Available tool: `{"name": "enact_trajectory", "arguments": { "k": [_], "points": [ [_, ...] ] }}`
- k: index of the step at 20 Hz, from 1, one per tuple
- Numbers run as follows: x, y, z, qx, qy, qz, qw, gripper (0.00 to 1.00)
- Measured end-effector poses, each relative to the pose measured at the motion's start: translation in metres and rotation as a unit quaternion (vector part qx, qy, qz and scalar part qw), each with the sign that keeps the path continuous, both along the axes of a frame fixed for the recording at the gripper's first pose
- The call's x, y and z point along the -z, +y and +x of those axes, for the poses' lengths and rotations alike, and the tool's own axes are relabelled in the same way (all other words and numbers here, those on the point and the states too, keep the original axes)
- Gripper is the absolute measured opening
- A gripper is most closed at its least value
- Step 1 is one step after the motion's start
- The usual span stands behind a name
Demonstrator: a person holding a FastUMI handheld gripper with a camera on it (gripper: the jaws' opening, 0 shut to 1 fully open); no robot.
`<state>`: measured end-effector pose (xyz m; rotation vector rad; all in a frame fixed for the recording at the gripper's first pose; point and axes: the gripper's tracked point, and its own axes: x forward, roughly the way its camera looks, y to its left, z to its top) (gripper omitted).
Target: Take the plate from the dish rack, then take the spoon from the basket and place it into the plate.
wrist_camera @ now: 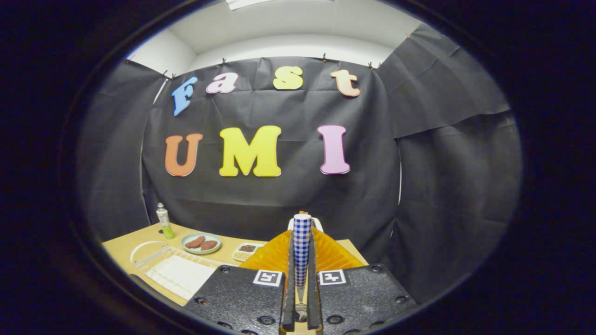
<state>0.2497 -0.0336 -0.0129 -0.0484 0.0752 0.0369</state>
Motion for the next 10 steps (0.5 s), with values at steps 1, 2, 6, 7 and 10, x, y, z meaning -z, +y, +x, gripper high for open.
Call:
{"name": "enact_trajectory", "arguments": {
  "k": [1,2,6,7,10],
  "points": [
    [-0.001,0.009,-0.013,-0.007,0.002,0.004,1.000,0.15],
    [-0.001,0.016,-0.025,-0.007,0.000,0.011,1.000,0.15],
    [0.012,0.057,-0.069,-0.025,-0.004,0.014,1.000,0.15],
    [0.019,0.069,-0.078,-0.032,-0.004,0.010,0.999,0.15],
    [0.051,0.108,-0.105,-0.053,0.011,-0.005,0.999,0.15]
  ]
}}
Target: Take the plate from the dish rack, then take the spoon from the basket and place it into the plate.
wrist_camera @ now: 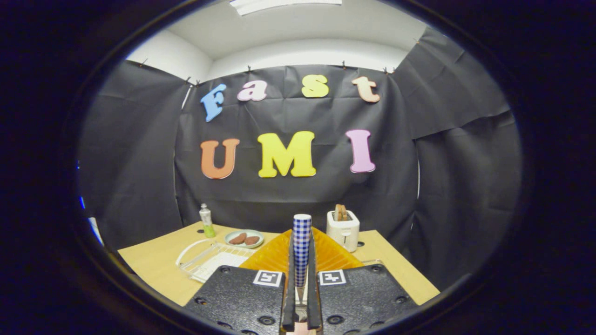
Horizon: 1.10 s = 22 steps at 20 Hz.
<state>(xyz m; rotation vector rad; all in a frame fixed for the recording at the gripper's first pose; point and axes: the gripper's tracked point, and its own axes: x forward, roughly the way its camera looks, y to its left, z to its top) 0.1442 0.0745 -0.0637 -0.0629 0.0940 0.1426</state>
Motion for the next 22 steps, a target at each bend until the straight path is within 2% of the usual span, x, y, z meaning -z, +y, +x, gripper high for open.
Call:
{"name": "enact_trajectory", "arguments": {
  "k": [4,9,16,22],
  "points": [
    [0.040,0.041,-0.024,-0.014,0.004,0.015,1.000,0.15],
    [0.075,0.067,-0.039,-0.008,-0.042,0.017,0.999,0.15],
    [0.142,0.075,-0.042,0.008,-0.017,0.023,1.000,0.16],
    [0.164,0.068,-0.041,0.016,0.001,0.041,0.999,0.18]
  ]
}}
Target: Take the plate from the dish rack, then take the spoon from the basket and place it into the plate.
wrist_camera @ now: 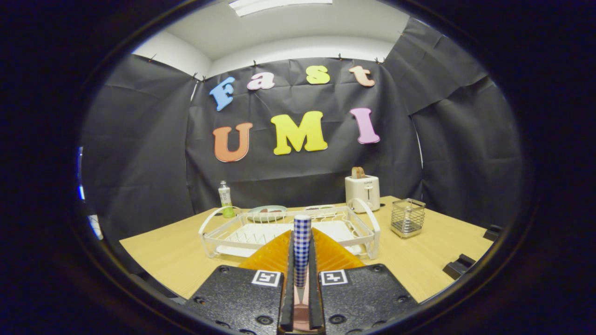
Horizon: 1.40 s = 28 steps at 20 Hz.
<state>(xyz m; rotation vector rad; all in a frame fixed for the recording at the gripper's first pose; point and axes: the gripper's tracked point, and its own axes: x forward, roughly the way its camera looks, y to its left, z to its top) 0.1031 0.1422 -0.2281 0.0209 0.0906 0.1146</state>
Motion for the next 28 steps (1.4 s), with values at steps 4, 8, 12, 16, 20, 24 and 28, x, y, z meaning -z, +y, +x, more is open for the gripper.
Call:
{"name": "enact_trajectory", "arguments": {
  "k": [4,8,12,16,20,24,28],
  "points": [
    [0.004,-0.006,0.002,0.003,0.004,-0.007,1.000,0.19],
    [-0.002,-0.020,0.002,0.020,-0.002,-0.008,1.000,0.20],
    [-0.017,-0.035,-0.004,0.034,-0.008,-0.004,0.999,0.23],
    [-0.047,-0.054,-0.021,0.041,-0.034,-0.014,0.998,0.54],
    [-0.085,-0.069,-0.044,0.052,-0.069,-0.021,0.996,1.00],
    [-0.115,-0.076,-0.071,0.054,-0.069,-0.018,0.996,1.00],
    [-0.134,-0.084,-0.099,0.045,-0.044,-0.005,0.998,1.00]
  ]
}}
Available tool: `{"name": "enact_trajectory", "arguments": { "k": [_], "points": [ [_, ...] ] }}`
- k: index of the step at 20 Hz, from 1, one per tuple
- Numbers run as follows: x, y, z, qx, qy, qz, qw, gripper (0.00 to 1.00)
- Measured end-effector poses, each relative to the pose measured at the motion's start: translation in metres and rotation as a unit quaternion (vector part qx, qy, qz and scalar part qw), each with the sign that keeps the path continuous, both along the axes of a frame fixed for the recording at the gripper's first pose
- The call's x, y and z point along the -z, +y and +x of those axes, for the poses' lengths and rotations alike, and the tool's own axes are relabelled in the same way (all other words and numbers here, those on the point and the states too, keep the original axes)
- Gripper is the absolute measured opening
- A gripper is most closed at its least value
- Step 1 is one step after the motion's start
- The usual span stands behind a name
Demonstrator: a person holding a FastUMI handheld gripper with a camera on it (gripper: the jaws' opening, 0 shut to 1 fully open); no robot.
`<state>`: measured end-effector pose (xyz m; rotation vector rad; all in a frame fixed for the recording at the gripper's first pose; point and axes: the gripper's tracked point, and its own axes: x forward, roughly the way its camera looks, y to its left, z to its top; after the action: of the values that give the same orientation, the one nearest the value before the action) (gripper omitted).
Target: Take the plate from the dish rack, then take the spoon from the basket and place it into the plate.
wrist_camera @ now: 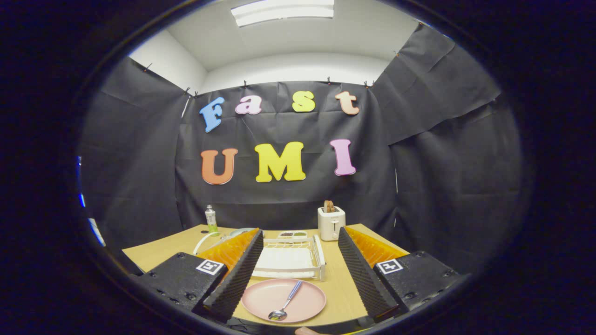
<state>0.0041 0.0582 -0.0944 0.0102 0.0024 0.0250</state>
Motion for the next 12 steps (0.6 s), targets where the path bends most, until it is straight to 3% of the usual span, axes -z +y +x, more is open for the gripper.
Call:
{"name": "enact_trajectory", "arguments": {
  "k": [8,12],
  "points": [
    [-0.014,-0.034,-0.030,0.019,0.025,-0.008,0.999,1.00],
    [-0.009,-0.035,-0.035,0.006,0.039,0.005,0.999,1.00]
  ]
}}
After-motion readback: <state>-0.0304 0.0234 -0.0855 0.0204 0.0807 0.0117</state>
